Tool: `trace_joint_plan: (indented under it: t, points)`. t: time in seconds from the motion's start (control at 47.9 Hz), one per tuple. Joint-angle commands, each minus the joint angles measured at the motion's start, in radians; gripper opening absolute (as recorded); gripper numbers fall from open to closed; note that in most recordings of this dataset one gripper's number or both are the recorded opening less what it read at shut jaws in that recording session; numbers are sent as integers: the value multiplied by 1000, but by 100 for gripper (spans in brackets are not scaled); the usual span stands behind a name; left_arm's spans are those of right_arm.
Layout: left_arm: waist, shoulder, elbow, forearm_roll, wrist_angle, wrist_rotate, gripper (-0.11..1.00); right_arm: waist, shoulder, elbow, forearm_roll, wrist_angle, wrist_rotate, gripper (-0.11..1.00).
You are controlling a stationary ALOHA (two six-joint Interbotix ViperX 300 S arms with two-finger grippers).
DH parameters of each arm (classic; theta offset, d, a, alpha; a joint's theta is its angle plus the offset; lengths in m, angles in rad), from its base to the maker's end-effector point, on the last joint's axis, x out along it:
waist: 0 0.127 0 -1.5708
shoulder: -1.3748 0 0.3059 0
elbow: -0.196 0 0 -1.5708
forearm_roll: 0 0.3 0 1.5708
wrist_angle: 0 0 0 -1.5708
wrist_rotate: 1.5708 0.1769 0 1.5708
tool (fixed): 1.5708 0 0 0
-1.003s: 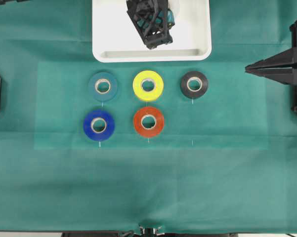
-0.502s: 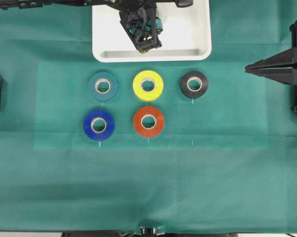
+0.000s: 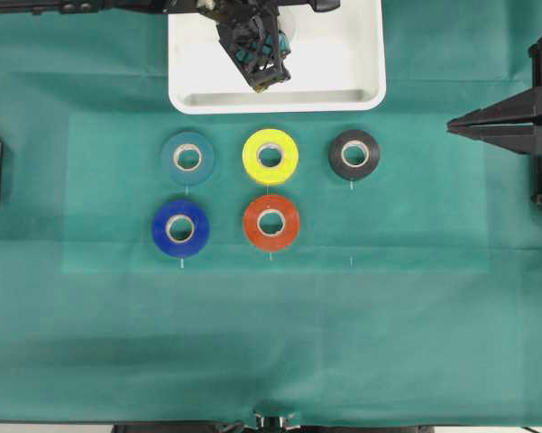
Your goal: Place the tape from the fixed location into the white case.
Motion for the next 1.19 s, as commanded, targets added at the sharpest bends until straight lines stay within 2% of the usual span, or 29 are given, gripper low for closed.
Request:
trace_joint_plan:
  t: [0.0,0.773,0.815,0.94,1.024,1.066,1.17]
  points:
    - [12,-11,-12,0,-9,3,28,0,9,-29,-3,-5,-2,0]
    - [15,5,0,-8,-61,2,28,-5,12,-31,-3,-5,-3,0]
    - [14,5,2,-8,-61,5,36,-5,12,-31,-3,-5,-3,0]
    - [11,3,2,-8,-61,8,75,-5,12,-31,-3,-3,-3,0]
    - [9,3,3,-8,-61,9,93,-6,12,-31,-3,-3,-3,0]
    - [8,3,3,-8,-61,9,97,-6,12,-31,-3,-3,-3,0]
    - [8,2,3,-8,-57,8,93,-8,12,-31,-3,-3,-3,0]
